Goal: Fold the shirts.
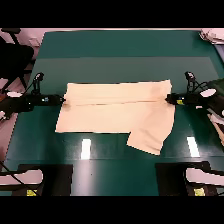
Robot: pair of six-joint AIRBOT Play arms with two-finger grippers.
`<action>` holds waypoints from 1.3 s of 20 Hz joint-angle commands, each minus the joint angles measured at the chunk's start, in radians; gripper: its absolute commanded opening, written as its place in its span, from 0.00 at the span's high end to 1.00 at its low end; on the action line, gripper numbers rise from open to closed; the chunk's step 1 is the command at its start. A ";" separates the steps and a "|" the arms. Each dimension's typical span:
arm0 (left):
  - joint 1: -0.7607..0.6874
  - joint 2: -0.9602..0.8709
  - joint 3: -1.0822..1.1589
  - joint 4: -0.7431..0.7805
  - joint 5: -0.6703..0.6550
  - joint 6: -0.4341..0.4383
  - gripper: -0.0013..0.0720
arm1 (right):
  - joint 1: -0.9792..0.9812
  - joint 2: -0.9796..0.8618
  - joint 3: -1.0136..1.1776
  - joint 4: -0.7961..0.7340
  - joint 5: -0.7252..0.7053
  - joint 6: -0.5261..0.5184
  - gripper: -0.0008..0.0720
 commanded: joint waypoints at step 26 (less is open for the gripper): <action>0.171 0.445 -0.326 0.527 -0.374 -0.697 0.23 | -0.419 0.632 -0.319 0.001 0.563 0.255 0.22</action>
